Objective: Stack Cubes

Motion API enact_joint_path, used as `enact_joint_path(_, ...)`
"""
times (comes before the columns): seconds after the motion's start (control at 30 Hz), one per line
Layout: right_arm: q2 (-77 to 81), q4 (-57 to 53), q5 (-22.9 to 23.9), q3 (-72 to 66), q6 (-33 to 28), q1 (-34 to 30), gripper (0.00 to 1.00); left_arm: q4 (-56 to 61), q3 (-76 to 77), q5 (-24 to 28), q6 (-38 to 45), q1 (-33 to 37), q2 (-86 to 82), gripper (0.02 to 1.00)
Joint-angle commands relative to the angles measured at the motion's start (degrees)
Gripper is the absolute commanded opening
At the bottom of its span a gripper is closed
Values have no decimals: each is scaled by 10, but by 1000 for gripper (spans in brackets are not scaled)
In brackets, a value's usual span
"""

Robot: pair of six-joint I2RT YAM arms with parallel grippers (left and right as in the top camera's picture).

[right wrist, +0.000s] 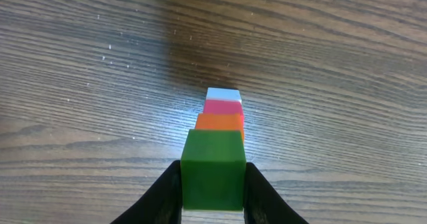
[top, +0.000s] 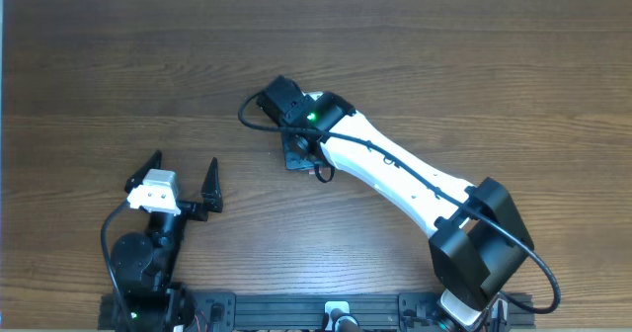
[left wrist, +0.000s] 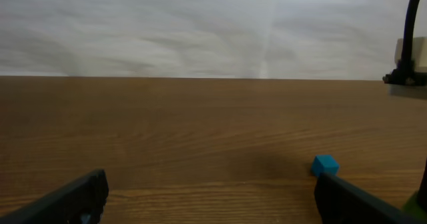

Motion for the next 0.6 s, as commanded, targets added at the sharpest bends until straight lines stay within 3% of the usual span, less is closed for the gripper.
enact_joint_path(0.03,7,6,9,-19,2,4,253,-2,-2,7,6,5,-2,1000)
enact_joint_path(0.23,7,6,9,-19,2,4,290,-2,-2,8,6,5,-2,998)
enact_joint_path(0.33,7,7,9,-19,2,4,430,-2,-2,8,6,5,-2,998)
enact_joint_path(0.6,7,7,9,-19,2,4,590,-2,-2,8,6,5,-2,1000)
